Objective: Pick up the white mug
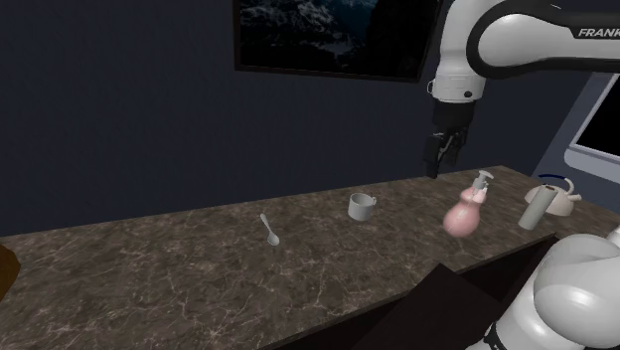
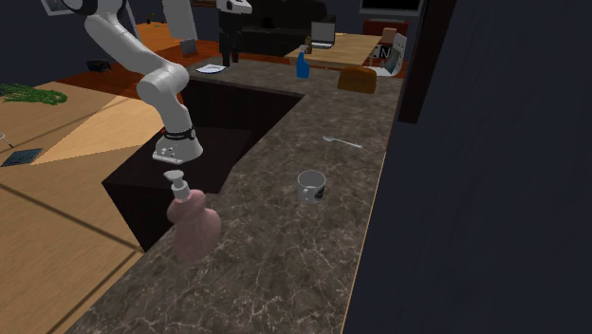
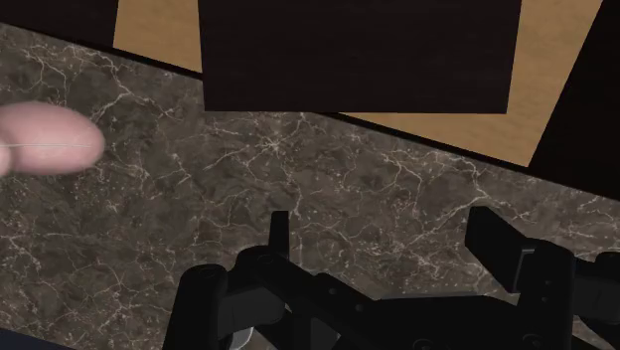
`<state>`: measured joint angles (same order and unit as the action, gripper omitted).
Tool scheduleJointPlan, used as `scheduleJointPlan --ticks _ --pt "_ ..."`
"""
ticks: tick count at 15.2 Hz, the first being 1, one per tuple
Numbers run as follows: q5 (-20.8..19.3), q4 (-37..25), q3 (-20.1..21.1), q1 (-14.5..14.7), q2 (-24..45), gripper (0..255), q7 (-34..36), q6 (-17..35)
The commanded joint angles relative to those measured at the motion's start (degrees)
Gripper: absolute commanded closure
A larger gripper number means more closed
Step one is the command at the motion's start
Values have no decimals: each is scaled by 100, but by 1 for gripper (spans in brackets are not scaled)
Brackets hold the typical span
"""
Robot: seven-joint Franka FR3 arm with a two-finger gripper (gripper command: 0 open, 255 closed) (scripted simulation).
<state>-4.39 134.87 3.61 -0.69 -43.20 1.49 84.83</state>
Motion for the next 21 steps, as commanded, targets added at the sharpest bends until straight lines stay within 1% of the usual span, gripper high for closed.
scheduleJointPlan --ticks 1,6,11,16,21 --pt "0 0 0 0 0 0 0 0" --pt "-147 240 -242 -109 659 0 -176 975" --pt "-255 273 -469 -212 1490 0 -344 1913" --pt "-300 97 -674 -301 2449 0 -521 2769" --pt "-258 -282 -847 -374 3490 0 -725 3500"
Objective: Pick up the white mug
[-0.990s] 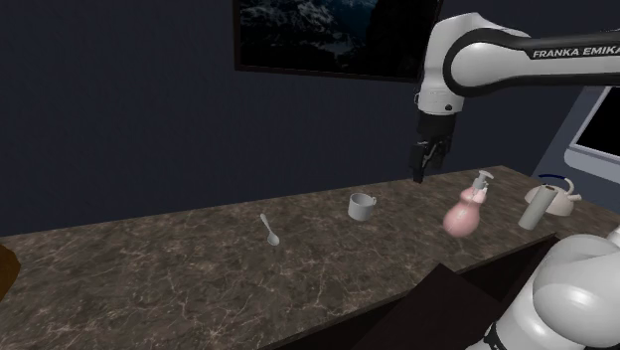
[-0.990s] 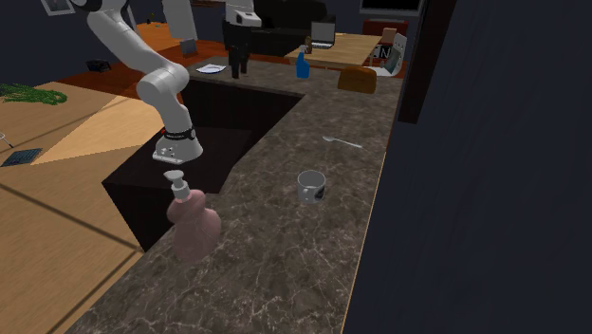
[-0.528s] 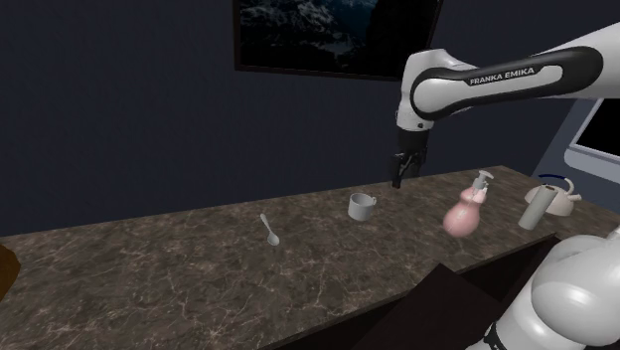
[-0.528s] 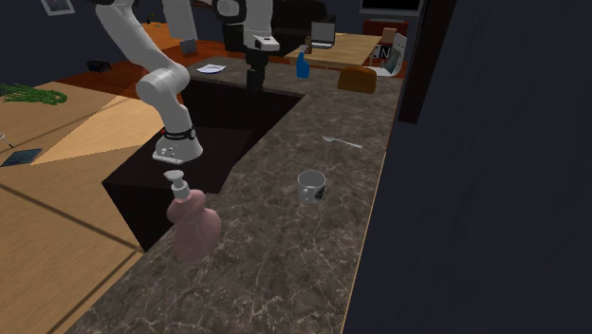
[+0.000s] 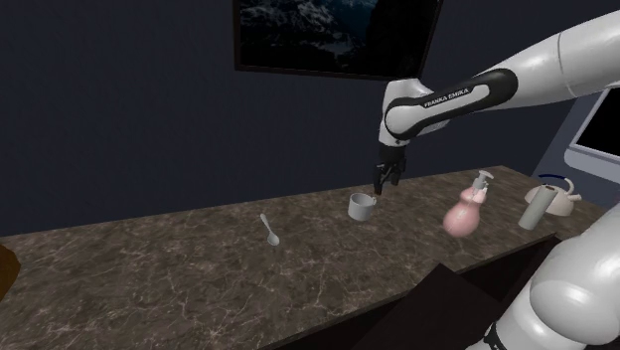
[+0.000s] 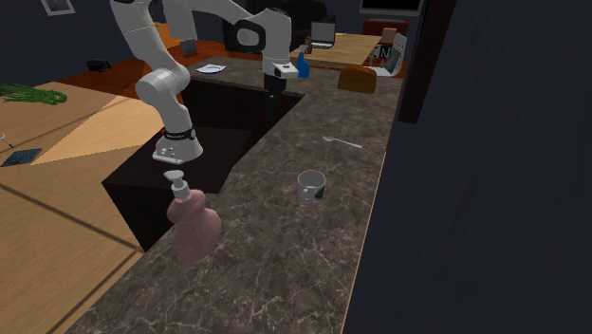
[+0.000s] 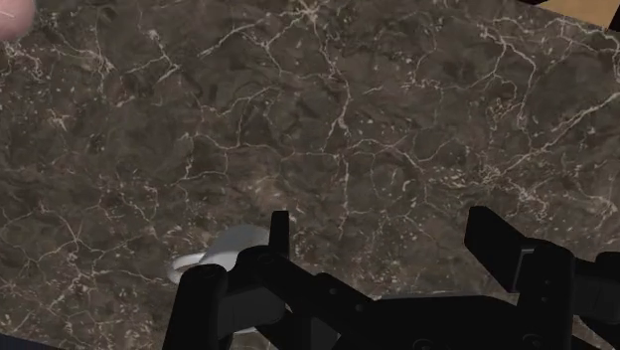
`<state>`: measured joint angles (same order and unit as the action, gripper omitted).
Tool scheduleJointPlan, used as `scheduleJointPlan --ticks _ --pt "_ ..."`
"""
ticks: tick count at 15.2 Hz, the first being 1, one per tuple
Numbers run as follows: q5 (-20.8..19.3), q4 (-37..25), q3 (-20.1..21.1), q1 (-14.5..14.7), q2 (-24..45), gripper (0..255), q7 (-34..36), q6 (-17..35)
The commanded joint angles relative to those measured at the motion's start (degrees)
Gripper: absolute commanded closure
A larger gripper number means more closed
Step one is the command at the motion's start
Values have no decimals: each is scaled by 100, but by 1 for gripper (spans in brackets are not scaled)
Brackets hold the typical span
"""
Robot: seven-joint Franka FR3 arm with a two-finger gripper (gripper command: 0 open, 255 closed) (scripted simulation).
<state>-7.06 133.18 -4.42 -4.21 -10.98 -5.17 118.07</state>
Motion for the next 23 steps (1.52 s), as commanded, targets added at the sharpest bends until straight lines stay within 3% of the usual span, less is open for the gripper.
scheduleJointPlan --ticks 1,9,16,23 --pt "30 -211 -73 -36 482 0 -105 304" --pt "318 -1276 -206 -194 2228 0 -510 1076" --pt "621 -2618 -161 -427 3784 0 -842 1353" --pt "646 -2606 -140 -448 4115 0 -844 1696"
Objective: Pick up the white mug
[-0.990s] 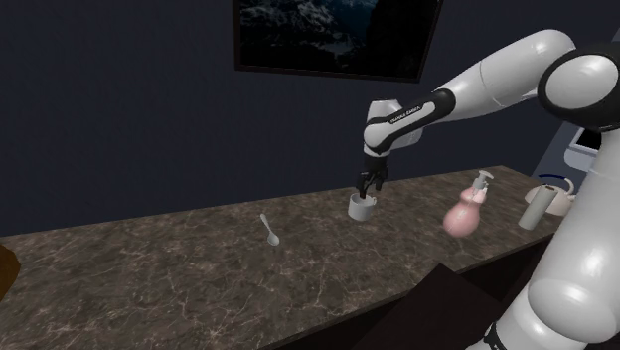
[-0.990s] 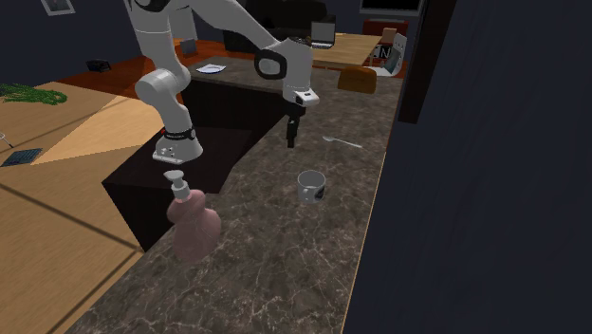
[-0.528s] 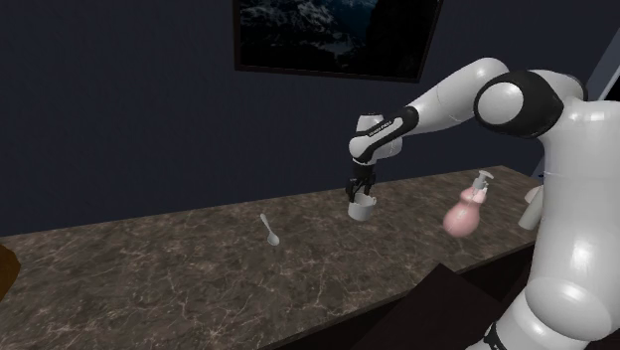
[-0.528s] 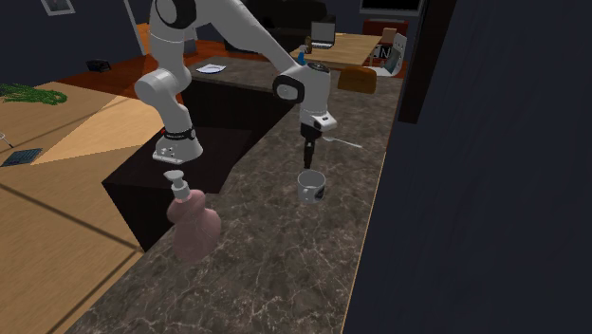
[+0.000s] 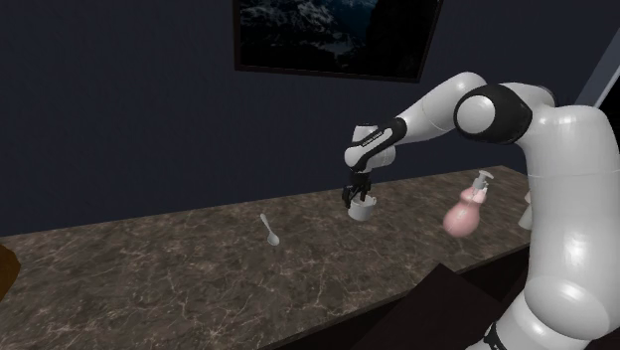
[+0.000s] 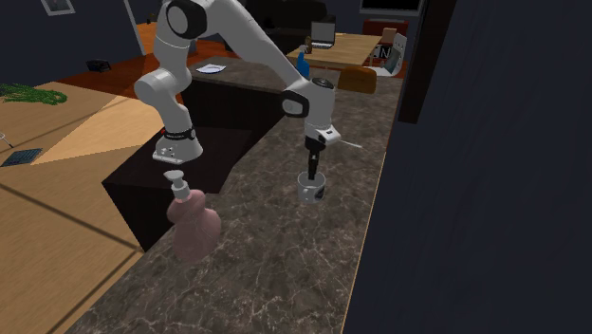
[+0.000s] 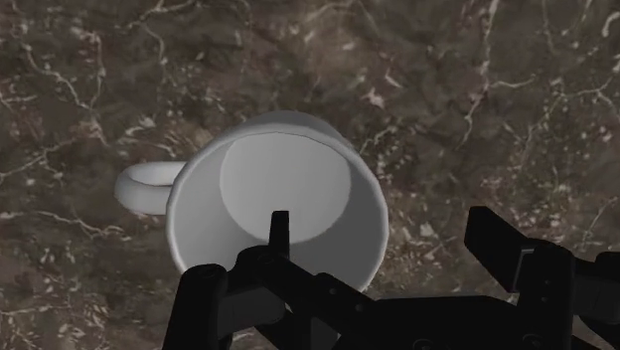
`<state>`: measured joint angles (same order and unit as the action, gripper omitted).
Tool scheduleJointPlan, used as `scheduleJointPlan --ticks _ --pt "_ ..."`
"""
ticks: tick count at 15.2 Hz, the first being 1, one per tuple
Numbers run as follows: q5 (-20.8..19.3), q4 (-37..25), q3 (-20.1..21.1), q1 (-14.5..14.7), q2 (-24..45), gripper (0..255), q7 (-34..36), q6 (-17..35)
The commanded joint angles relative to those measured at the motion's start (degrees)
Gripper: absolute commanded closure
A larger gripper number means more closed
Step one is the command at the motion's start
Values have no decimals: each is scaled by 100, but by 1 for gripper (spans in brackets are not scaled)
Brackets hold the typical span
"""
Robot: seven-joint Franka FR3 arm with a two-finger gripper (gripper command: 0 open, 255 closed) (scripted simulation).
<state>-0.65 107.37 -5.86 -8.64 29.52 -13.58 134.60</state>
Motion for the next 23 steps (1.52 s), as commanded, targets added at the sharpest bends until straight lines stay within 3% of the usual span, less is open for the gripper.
scheduleJointPlan --ticks 1,3,4,13,23 --pt "12 -24 9 -9 151 0 -3 129" --pt "12 -24 9 -9 151 0 -3 129" --pt "13 -28 9 -12 156 255 -6 131" --pt "12 -24 9 -9 151 255 -3 129" --pt "-28 -82 -20 16 -364 255 -5 -442"
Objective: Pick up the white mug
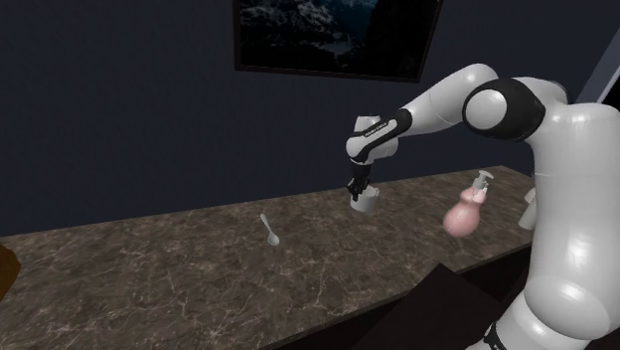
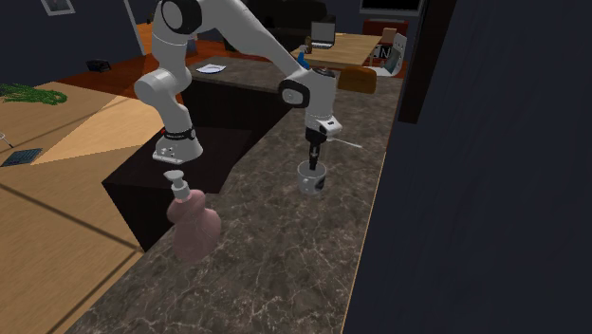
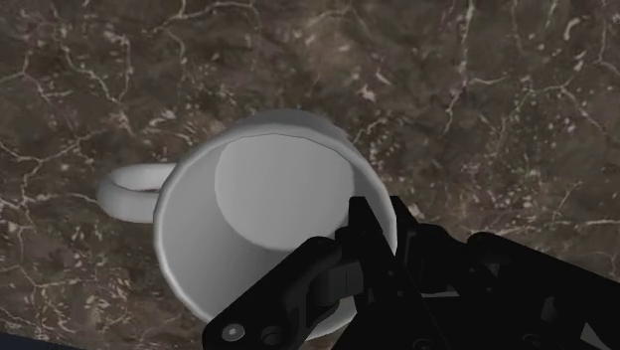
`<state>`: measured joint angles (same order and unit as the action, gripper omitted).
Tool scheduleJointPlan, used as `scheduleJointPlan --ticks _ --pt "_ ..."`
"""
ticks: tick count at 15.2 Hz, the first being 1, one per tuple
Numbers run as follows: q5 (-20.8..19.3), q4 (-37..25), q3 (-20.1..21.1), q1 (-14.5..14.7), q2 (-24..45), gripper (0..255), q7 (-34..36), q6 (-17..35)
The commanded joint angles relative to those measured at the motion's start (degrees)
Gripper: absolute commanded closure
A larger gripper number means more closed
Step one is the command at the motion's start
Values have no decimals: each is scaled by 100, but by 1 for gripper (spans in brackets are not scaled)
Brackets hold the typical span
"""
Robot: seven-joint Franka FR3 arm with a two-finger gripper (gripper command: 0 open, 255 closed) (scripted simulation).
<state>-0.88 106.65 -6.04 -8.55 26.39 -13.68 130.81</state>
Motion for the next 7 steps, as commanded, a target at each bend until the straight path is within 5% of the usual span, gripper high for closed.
scheduleJointPlan --ticks 1,7 --pt "-8 -25 -4 8 -97 255 5 -123" --pt "-23 -92 -13 17 -284 255 3 -376"
